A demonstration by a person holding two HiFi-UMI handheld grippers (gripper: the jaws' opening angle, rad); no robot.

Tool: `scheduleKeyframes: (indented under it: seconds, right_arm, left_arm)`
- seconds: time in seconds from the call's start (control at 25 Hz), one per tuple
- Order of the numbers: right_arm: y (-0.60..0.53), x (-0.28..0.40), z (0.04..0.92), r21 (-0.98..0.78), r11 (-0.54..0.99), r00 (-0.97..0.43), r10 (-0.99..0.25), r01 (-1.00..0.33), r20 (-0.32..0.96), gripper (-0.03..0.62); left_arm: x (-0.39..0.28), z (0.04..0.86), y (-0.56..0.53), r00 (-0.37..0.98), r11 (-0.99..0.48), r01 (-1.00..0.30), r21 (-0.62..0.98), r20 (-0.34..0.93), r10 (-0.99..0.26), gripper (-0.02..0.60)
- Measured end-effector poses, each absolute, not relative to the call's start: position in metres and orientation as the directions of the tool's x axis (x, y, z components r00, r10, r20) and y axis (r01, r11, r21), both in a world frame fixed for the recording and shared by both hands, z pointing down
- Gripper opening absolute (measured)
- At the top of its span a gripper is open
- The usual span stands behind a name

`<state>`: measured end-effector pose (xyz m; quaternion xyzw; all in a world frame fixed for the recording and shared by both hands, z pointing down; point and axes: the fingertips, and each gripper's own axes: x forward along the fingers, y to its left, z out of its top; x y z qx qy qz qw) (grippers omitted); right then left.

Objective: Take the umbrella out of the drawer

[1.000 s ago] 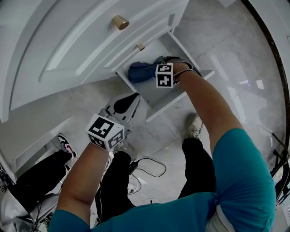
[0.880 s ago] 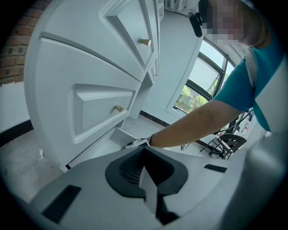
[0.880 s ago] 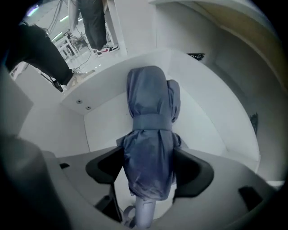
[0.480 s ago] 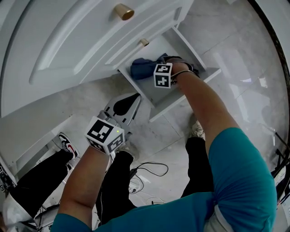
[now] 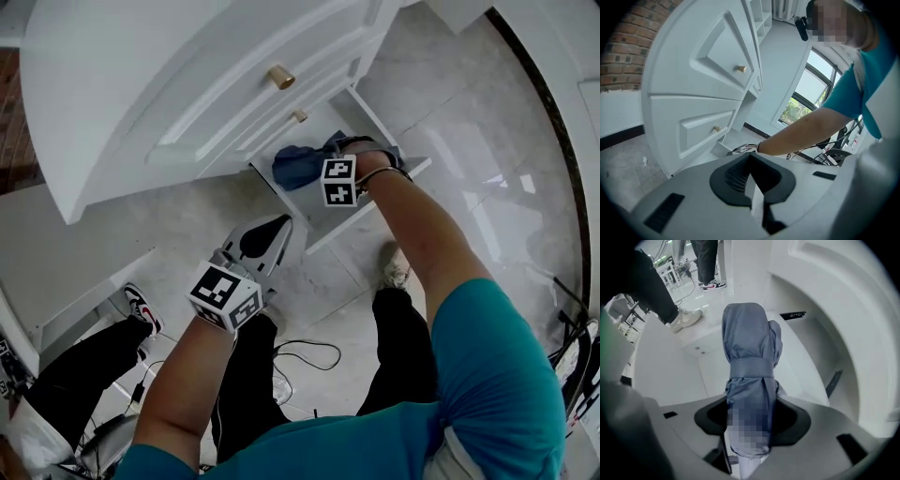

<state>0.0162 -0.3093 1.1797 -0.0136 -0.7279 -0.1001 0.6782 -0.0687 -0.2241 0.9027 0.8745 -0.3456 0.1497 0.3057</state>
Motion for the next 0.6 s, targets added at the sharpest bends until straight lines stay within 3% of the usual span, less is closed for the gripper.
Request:
scheduleKeyframes:
  seconds: [0.6]
  right_arm:
    - [-0.274,0.056,0.911,0.102,0.993,-0.113,-0.095,0.056,0.989,0.238]
  left_arm:
    - [-0.070,0.683,-0.231,0.700,-0.588,-0.714,0.380,0.378,-0.606,0.009]
